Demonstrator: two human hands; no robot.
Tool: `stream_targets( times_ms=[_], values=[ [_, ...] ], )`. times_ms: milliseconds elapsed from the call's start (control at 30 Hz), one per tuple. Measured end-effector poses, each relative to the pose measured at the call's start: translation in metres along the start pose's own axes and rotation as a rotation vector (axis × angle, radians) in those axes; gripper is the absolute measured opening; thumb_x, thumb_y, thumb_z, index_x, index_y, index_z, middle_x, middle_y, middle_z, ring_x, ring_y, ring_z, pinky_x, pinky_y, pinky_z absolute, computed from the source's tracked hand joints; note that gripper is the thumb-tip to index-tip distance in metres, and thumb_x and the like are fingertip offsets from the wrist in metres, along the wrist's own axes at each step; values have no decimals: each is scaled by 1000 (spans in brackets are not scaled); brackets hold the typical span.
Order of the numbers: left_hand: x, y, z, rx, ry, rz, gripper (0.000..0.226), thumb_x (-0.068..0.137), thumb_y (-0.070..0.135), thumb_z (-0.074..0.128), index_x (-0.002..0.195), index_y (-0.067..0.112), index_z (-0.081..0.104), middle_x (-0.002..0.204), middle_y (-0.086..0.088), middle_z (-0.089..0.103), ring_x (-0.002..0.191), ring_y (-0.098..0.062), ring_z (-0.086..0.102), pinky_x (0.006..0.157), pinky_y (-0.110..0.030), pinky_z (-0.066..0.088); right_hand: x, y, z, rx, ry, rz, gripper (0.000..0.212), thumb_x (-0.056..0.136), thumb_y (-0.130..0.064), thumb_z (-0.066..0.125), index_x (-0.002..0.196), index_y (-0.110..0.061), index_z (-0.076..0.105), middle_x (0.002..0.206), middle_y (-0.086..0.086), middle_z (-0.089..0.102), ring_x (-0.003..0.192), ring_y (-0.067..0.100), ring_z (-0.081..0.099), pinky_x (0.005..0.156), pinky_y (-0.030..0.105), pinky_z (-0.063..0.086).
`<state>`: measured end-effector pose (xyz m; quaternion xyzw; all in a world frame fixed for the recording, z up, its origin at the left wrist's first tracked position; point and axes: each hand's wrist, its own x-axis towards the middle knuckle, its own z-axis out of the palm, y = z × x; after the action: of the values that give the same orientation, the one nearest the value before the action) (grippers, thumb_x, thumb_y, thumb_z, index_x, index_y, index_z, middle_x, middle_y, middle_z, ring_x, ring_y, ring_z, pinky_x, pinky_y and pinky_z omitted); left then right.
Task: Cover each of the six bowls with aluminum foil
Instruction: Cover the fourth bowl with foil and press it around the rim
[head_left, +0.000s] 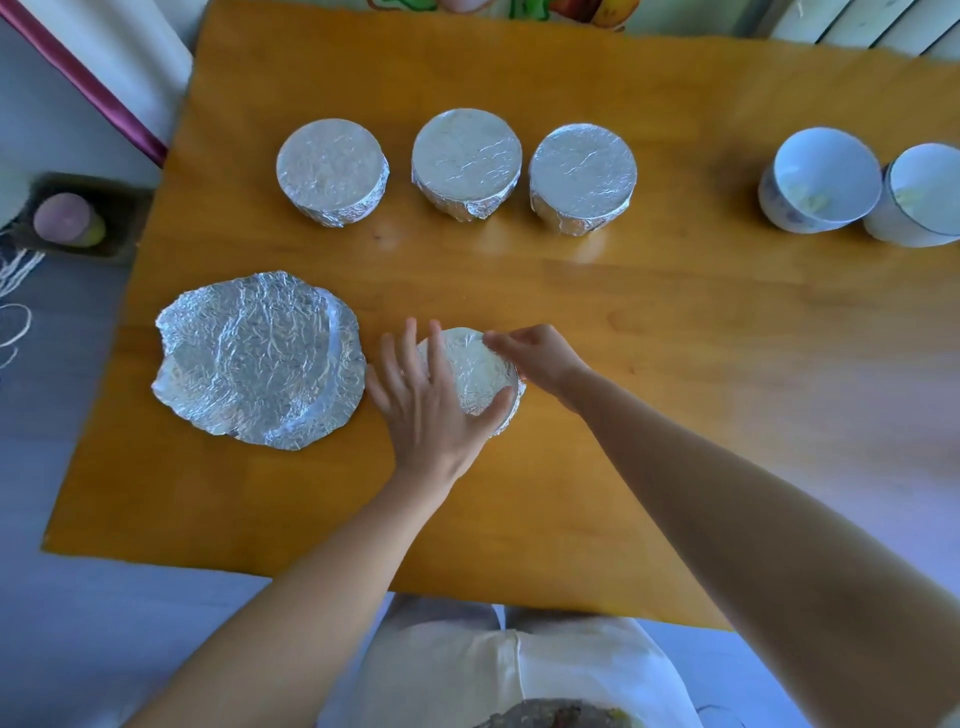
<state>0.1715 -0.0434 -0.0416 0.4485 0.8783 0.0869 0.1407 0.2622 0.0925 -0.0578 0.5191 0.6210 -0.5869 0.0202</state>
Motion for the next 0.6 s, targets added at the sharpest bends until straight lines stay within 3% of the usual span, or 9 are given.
stream_targets(
  times_ms=[100,200,300,433,533,600],
  values=[
    [12,6,3,97,-113,103,113,67,97,24,159,33,6,166,-2,6,150,-37,10,111,-68,18,1,3,-1,23,-8,3,39,90,-49,62,94,-13,75,73,-4,61,67,12,52,66,27,41],
    [15,7,9,170,-103,101,105,69,94,28,156,37,14,163,2,18,145,-33,21,102,-59,31,-2,8,-2,81,-37,8,44,94,-46,56,96,-6,73,74,-1,61,63,11,50,68,28,41],
    [14,8,13,147,-29,100,98,70,87,34,153,35,27,157,3,29,139,-32,29,96,-54,32,-6,15,-6,242,-76,-5,36,97,-23,44,105,-1,71,91,11,69,76,15,57,72,29,45],
    [15,7,17,135,0,111,96,71,86,38,152,35,29,156,3,30,138,-32,31,96,-54,32,-11,31,-13,247,57,-112,37,91,2,45,120,-9,66,118,4,68,93,7,61,77,14,46],
    [15,7,18,135,-5,108,96,71,86,37,152,36,28,156,4,29,138,-32,31,96,-54,32,-14,39,-14,179,36,-193,33,89,2,56,116,-10,68,112,0,70,91,10,64,87,21,51],
    [15,7,18,139,-6,103,96,71,86,37,152,37,27,157,4,29,138,-31,31,96,-54,32,-14,38,-12,179,7,-186,25,89,1,60,107,-11,72,94,-3,72,81,9,64,81,22,52]
  ],
)
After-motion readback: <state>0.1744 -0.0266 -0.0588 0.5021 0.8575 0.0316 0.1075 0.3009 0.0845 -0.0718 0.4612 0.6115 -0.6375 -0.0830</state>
